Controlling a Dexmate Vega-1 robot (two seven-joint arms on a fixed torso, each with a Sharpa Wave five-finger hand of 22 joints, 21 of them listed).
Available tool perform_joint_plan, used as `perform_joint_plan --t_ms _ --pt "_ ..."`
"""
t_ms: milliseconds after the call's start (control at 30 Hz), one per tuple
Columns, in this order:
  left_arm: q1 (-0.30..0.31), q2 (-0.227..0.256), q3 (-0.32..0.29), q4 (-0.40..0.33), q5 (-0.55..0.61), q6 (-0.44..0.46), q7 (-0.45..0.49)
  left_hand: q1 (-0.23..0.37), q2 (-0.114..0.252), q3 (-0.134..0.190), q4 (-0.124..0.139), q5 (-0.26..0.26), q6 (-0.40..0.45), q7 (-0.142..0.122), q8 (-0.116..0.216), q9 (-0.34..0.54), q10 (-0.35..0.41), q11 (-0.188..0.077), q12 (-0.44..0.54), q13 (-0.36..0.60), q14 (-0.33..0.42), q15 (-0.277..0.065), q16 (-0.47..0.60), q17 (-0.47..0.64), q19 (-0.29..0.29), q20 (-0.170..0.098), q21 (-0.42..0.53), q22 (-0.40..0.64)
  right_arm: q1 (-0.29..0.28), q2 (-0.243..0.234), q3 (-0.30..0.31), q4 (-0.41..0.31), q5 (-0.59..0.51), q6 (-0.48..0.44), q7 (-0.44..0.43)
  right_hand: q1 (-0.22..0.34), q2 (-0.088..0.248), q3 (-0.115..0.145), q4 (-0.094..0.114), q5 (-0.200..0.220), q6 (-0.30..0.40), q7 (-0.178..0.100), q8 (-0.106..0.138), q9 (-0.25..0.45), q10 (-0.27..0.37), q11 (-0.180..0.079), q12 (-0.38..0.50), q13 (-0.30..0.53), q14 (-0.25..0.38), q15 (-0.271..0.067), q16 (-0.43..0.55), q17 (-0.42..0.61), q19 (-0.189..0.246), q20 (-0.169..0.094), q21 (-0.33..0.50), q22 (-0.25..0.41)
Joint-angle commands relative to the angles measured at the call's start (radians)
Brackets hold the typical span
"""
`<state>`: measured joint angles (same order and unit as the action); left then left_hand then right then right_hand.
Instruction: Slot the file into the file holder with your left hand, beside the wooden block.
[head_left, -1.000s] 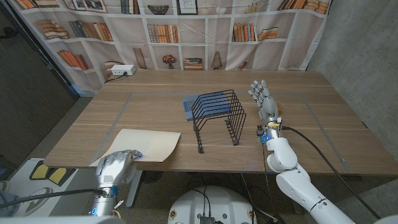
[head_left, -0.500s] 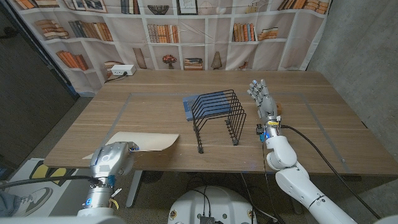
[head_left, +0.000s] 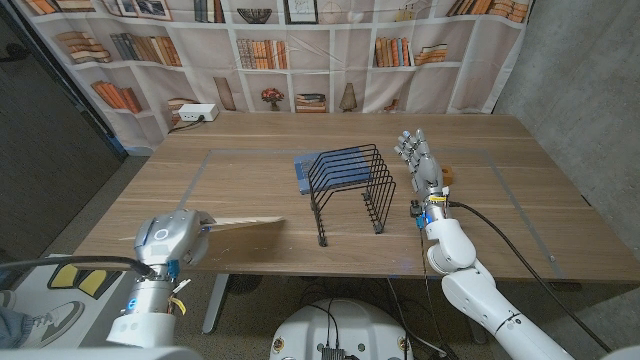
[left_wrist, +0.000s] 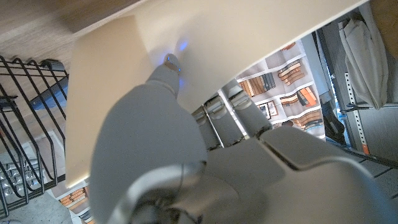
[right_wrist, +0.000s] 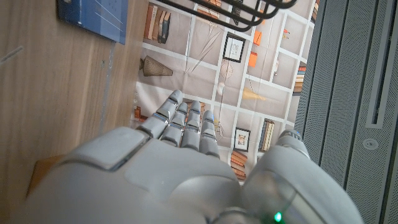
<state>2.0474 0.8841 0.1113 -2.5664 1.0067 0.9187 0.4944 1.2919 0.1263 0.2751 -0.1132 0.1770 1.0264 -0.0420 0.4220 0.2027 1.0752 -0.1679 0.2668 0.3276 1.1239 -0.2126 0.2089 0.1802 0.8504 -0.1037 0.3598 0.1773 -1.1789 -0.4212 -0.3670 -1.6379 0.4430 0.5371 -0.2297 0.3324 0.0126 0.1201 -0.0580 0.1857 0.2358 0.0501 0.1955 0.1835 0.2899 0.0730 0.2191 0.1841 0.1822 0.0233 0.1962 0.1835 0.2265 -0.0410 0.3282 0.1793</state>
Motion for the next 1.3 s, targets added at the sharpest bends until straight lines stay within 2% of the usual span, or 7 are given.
perform_joint_plan --t_ms 33,233,467,600,767,1067,1300 --pt "-0.034 -0.060 -0.039 -0.072 0.091 -0.001 -0.157 -0.006 0.000 0.005 -0.001 0.003 0.010 0.015 0.006 0.002 0.011 0.002 0.007 0.005 0.013 -0.003 0.001 0.003 0.010 -0.041 -0.001 0.002 -0.008 0.003 -0.001 0.000 0.002 0.009 -0.004 -0.005 0.006 -0.002 -0.001 0.008 0.006 0.000 0.001 0.004 0.006 0.000 0.000 0.001 0.012 -0.001 -0.002 0.004 0.007 -0.023 -0.004 0.002" --pt "-0.065 -0.119 -0.057 -0.099 0.087 -0.029 -0.215 -0.006 -0.002 0.007 -0.001 0.004 0.011 0.016 0.006 0.001 0.014 0.004 0.007 0.008 0.019 -0.002 0.001 0.003 0.014 -0.039 0.000 0.002 0.001 0.006 -0.004 0.009 0.012 0.004 0.003 -0.005 0.006 -0.002 -0.001 0.008 0.007 0.000 0.001 0.004 0.007 0.001 0.000 0.001 0.013 -0.001 -0.002 0.004 0.008 -0.022 -0.005 0.002" --pt "-0.097 -0.173 -0.128 -0.180 0.034 -0.037 -0.371 -0.006 -0.004 0.009 -0.003 0.005 0.012 0.025 0.005 0.000 0.016 0.008 0.005 0.012 0.024 -0.001 0.000 0.002 0.016 -0.036 0.000 0.002 0.022 0.012 -0.012 0.036 0.031 0.002 0.025 -0.005 0.007 -0.002 -0.002 0.008 0.007 0.000 0.001 0.004 0.007 0.001 -0.001 0.001 0.013 0.000 -0.002 0.004 0.009 -0.022 -0.007 0.002" --pt "-0.136 -0.177 -0.167 -0.203 0.010 -0.051 -0.464 -0.006 -0.004 0.010 -0.003 0.006 0.009 0.027 0.003 0.000 0.016 0.014 0.004 0.014 0.027 0.001 0.000 0.002 0.016 -0.032 -0.001 0.002 0.033 0.018 -0.019 0.054 0.043 0.002 0.038 -0.005 0.007 -0.002 -0.002 0.008 0.008 0.001 0.001 0.004 0.008 0.001 0.000 0.001 0.015 0.001 -0.002 0.004 0.010 -0.022 -0.008 0.002" --pt "-0.209 -0.159 -0.157 -0.218 0.056 -0.035 -0.570 -0.005 -0.004 0.013 -0.005 0.007 0.008 0.029 0.001 0.000 0.016 0.017 0.002 0.017 0.027 0.001 -0.002 0.001 0.017 -0.029 -0.001 0.002 0.041 0.024 -0.024 0.068 0.052 0.001 0.044 -0.005 0.008 -0.002 -0.002 0.008 0.007 0.000 0.000 0.004 0.007 0.002 -0.001 0.001 0.014 0.001 -0.002 0.004 0.011 -0.022 -0.009 0.002" --pt "-0.284 -0.156 -0.255 -0.247 -0.009 -0.085 -0.760 -0.005 -0.005 0.016 -0.006 0.008 0.008 0.033 0.000 0.000 0.018 0.021 0.001 0.022 0.027 0.007 -0.005 0.001 0.017 -0.026 -0.002 0.003 0.048 0.030 -0.028 0.079 0.055 0.007 0.047 -0.005 0.009 -0.002 -0.002 0.008 0.008 0.000 0.001 0.004 0.007 0.001 -0.001 0.001 0.015 0.001 -0.002 0.004 0.012 -0.022 -0.012 0.003" --pt "-0.350 -0.123 -0.309 -0.268 -0.029 -0.085 -0.923 -0.005 -0.004 0.019 -0.007 0.009 0.005 0.037 -0.003 0.000 0.017 0.023 -0.002 0.026 0.028 0.005 -0.007 0.001 0.017 -0.023 -0.003 0.003 0.045 0.027 -0.028 0.074 0.056 0.005 0.046 -0.005 0.010 -0.002 -0.003 0.008 0.007 0.000 0.000 0.004 0.008 0.002 -0.001 0.002 0.015 0.000 -0.003 0.004 0.013 -0.022 -0.013 0.003"
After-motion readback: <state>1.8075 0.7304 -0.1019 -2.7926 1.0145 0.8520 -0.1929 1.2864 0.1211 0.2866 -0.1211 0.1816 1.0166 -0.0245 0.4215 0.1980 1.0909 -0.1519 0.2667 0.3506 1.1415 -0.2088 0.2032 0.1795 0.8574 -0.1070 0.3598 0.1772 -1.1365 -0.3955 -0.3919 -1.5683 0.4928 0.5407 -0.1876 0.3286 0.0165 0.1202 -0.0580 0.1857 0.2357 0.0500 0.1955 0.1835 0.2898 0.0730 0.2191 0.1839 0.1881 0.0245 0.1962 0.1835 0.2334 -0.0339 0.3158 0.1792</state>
